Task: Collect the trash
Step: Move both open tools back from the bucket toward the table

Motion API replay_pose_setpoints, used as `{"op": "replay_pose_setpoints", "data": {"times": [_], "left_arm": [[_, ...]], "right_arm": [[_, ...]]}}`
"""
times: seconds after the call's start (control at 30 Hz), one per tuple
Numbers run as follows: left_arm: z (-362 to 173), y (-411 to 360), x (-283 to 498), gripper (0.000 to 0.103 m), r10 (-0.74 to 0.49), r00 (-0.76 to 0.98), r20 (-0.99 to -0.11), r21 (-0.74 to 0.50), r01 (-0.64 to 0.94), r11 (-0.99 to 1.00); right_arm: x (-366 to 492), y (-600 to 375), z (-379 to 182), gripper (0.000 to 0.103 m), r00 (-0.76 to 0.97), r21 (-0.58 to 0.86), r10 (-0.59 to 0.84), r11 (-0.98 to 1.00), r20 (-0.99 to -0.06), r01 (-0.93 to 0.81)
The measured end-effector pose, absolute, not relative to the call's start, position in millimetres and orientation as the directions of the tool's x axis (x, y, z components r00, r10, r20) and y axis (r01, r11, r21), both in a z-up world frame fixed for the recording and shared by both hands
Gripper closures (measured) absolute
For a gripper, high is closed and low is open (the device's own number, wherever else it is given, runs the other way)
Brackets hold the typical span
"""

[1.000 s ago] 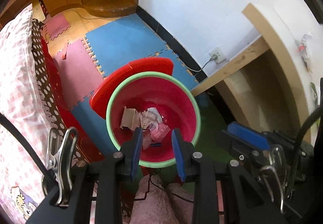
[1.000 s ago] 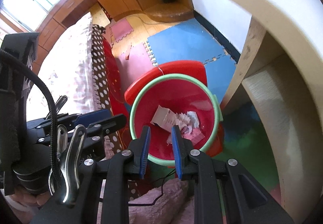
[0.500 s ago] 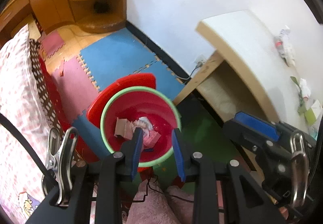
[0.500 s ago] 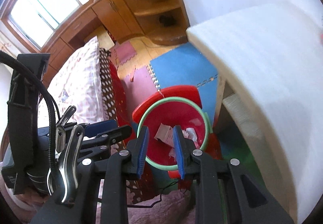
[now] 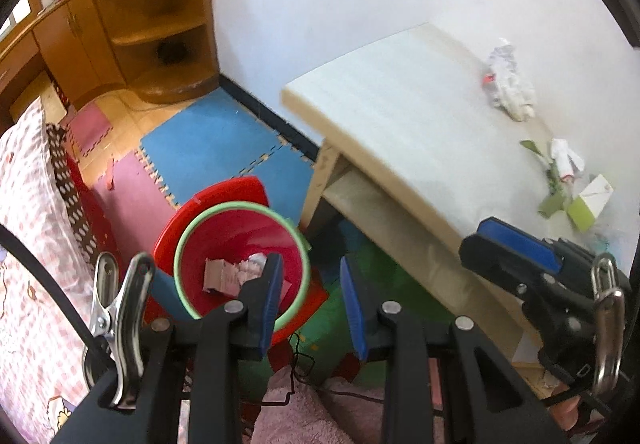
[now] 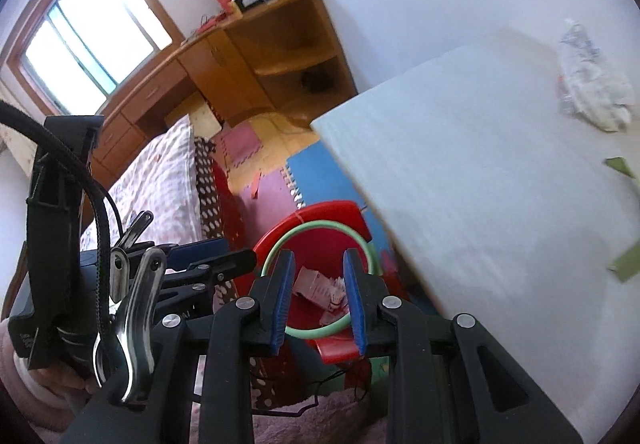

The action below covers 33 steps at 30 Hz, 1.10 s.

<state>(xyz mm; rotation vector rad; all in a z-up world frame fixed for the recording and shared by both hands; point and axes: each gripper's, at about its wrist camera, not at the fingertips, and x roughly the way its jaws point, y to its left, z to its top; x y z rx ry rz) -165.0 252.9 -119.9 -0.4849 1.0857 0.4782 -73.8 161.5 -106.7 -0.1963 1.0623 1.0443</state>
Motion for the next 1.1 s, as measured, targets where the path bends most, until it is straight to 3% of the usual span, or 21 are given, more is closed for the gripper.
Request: {"op": "replay_pose_setpoints", "data": {"times": [0.93, 1.1], "left_arm": [[-27.1, 134.2, -79.1, 0.071, 0.095, 0.527, -0.845, -0.139, -0.388, 0.911], [-15.6, 120.6, -57.3, 0.07, 0.1, 0.533, -0.84, -0.118, -0.358, 0.926]], "right_arm": [[-18.4, 2.1, -17.4, 0.075, 0.317, 0.332, 0.644, 0.681, -0.696, -0.653], [-8.7, -16.1, -5.7, 0.07, 0.36, 0.329, 0.637, 0.706, -0.681, -0.627]]}}
